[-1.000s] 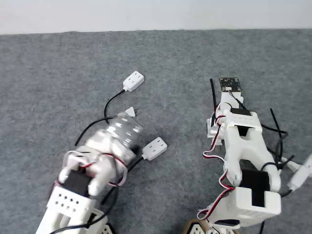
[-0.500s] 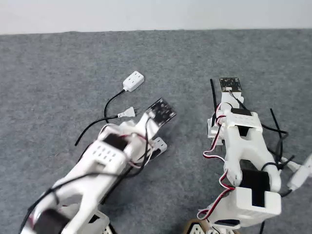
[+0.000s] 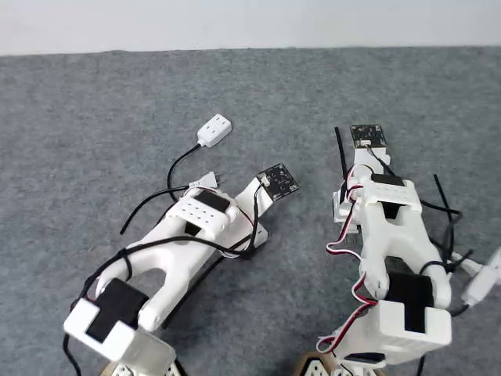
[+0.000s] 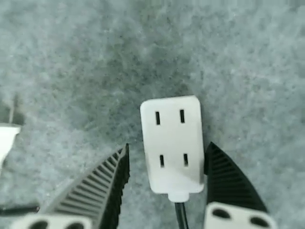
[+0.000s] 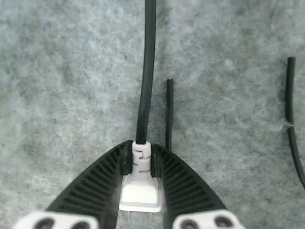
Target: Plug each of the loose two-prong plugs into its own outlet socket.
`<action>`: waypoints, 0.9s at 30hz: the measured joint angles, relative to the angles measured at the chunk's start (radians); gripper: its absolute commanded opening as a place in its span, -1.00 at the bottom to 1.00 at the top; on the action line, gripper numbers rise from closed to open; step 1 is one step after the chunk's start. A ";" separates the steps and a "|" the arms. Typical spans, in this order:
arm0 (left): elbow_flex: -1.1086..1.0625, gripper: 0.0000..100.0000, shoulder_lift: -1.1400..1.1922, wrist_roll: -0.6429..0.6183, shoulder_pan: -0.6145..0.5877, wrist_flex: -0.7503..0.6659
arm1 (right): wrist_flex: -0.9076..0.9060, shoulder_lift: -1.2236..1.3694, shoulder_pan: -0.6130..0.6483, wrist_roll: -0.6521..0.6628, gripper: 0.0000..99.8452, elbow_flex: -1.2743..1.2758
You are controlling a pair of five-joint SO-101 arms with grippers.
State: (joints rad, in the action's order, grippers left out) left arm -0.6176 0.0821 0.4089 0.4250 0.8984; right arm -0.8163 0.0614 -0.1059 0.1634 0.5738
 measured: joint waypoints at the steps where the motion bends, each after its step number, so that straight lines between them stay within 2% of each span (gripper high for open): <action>1: 0.006 -0.52 0.006 0.000 0.000 0.011 | 0.000 0.000 0.000 0.002 -0.98 0.000; 3: 0.021 -0.55 0.021 0.003 0.000 0.040 | 0.000 0.000 0.000 0.002 -0.98 0.000; 9: 0.040 -0.86 0.038 0.005 0.008 0.095 | 0.000 0.000 0.000 0.002 -0.98 0.000; 12: 0.061 -0.89 0.051 -0.003 0.020 0.110 | 0.000 0.000 0.000 0.002 -0.98 0.000; 14: 0.077 -0.90 0.064 -0.054 0.029 0.121 | 0.000 0.000 0.000 0.002 -0.98 0.000; 18: 0.112 -0.90 0.087 -0.270 0.051 0.138 | 0.000 0.000 0.000 0.002 -0.98 0.000; 21: 0.160 -0.90 0.114 -0.505 0.075 0.186 | 0.000 0.000 0.000 0.002 -0.98 0.000; 25: 0.222 -0.90 0.149 -0.879 0.091 0.229 | 0.000 0.000 0.000 0.002 -0.98 0.000; 27: 0.252 -0.90 0.170 -0.999 0.077 0.229 | 0.000 0.000 0.000 0.002 -0.98 0.000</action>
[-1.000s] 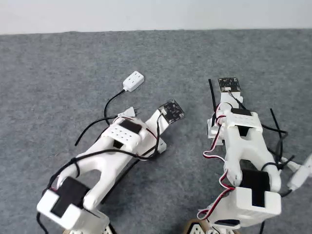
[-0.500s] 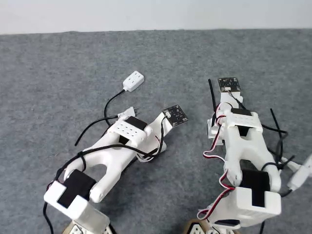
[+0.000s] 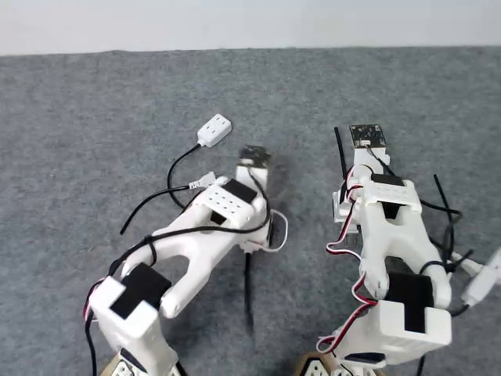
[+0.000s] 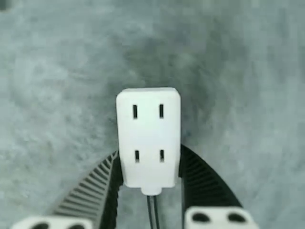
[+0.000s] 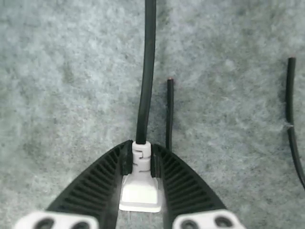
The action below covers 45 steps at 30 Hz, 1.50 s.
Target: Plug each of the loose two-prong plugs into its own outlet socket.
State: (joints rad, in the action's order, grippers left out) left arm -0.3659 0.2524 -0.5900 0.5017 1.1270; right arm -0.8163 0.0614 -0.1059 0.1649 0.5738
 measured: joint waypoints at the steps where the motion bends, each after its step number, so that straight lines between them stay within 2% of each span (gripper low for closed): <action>1: 0.015 -0.90 0.014 -0.028 -0.014 0.000 | 0.000 0.000 0.000 0.000 -0.98 0.000; 8: 0.092 -0.83 0.095 -0.060 -0.031 0.000 | 0.000 0.000 0.000 0.000 -0.98 0.000; 10: 0.100 -0.64 0.103 -0.060 -0.028 0.000 | 0.000 0.000 0.000 0.000 -0.98 0.000; 14: 0.101 -0.11 0.104 -0.060 -0.026 0.003 | 0.000 0.000 0.000 0.000 -0.98 0.000; 16: 0.101 0.00 0.106 -0.060 -0.020 0.012 | 0.000 0.000 0.000 0.000 -0.98 0.000; 22: 0.100 0.01 0.104 -0.052 0.021 0.051 | 0.000 0.000 0.000 0.000 -0.96 0.000; 29: -0.012 0.01 -0.074 0.041 0.026 0.068 | 0.000 0.000 0.000 0.000 -0.75 0.000; 39: -0.305 0.01 -0.436 0.201 -0.005 -0.037 | 0.018 0.000 0.000 0.023 -0.85 0.000; 45: -0.448 0.01 -0.526 0.249 -0.020 -0.081 | -0.018 0.018 0.021 0.069 -0.85 -0.014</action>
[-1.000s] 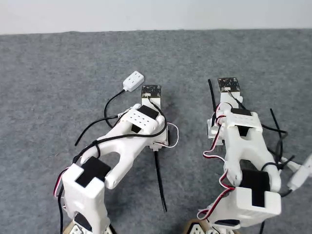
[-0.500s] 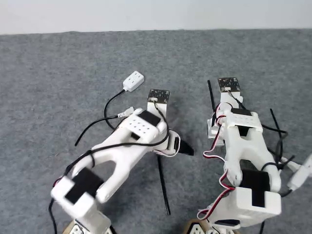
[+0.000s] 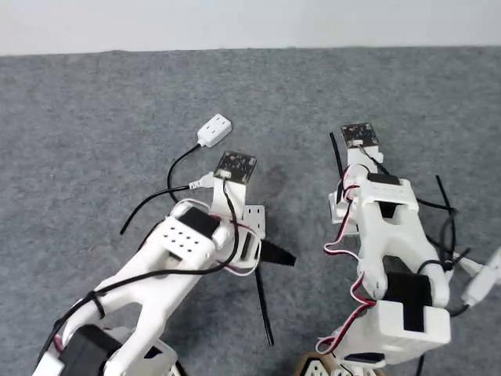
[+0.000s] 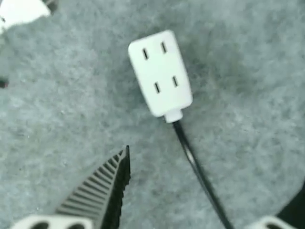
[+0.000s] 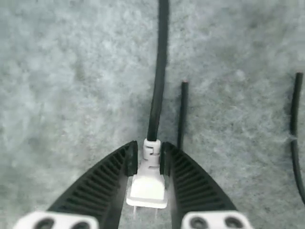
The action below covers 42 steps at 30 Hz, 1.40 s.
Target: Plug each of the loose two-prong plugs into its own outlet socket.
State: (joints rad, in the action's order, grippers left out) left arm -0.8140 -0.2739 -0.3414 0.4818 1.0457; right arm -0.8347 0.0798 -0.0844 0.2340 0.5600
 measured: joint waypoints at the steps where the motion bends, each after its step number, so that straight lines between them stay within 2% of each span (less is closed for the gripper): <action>1: -0.012 0.01 -0.003 0.009 0.000 -0.002 | -0.014 0.020 0.000 0.002 -0.85 -0.015; 8: -0.043 0.01 -0.012 0.021 -0.058 -0.014 | -0.198 0.199 0.003 0.003 -0.86 -0.244; 10: -0.043 0.01 -0.012 0.021 -0.086 -0.026 | -0.239 0.238 0.003 0.003 -0.94 -0.301; 11: -0.043 0.01 -0.012 0.025 -0.094 -0.029 | -0.252 0.250 0.003 0.003 -0.99 -0.318; 16: -0.058 -0.02 -0.012 0.074 -0.104 -0.031 | -0.258 0.258 0.003 0.005 -0.98 -0.333; 19: -0.071 -0.21 -0.012 0.087 -0.104 -0.031 | -0.258 0.258 -0.006 0.005 -0.98 -0.334; 24: -0.072 -0.83 -0.012 0.212 -0.104 -0.029 | -0.259 0.227 -0.012 -0.006 -0.98 -0.331; 26: -0.072 -0.99 -0.012 0.244 -0.104 -0.029 | -0.259 0.169 -0.015 -0.017 -0.98 -0.313; 33: -0.072 -0.98 -0.012 0.374 -0.121 -0.029 | -0.284 -0.172 0.041 -0.028 -0.98 -0.137; 39: -0.072 -0.98 -0.051 0.542 -0.272 -0.029 | -0.371 -0.543 0.192 -0.028 -0.98 -0.028; 42: -0.072 -0.98 -0.060 0.569 -0.341 -0.029 | -0.436 -0.698 0.290 -0.028 -0.98 -0.018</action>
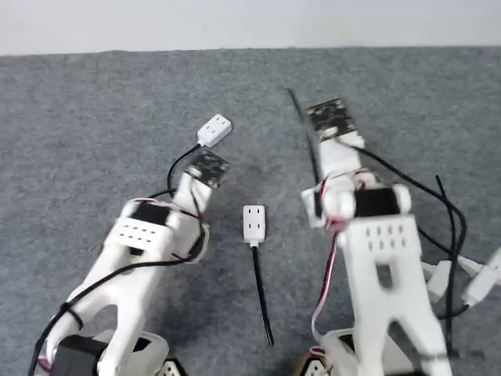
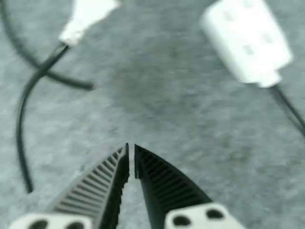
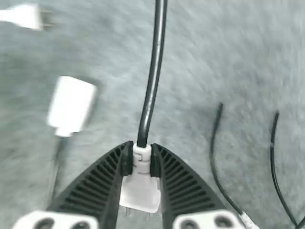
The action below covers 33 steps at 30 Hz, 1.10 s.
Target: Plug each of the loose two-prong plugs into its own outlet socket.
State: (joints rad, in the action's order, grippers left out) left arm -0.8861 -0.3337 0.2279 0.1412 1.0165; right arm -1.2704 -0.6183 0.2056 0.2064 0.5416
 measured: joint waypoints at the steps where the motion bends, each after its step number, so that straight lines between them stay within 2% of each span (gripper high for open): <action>1: 0.000 -0.98 0.000 0.008 -0.008 -0.008 | -0.023 -0.040 0.038 0.000 -0.98 0.002; 6: -0.012 -0.98 0.040 0.066 0.002 -0.020 | -0.074 -0.150 0.241 0.000 -0.98 0.002; 13: 0.020 -0.98 0.176 0.080 0.028 -0.020 | -0.074 -0.164 0.411 0.000 -0.98 0.005; 19: 0.008 -0.98 0.141 0.163 0.066 -0.020 | 0.012 -0.164 0.437 0.000 -0.98 0.127; 26: -0.221 -0.98 -0.126 0.213 0.180 -0.048 | 0.052 -0.164 0.439 -0.037 -0.98 0.155; 33: -0.313 -0.98 -0.301 0.215 0.195 -0.057 | 0.083 -0.166 0.436 -0.057 -0.98 0.160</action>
State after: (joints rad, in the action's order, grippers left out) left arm -1.1991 -0.6345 0.4427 0.3360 0.9597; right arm -1.1876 -0.7841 0.6414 0.1496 0.7012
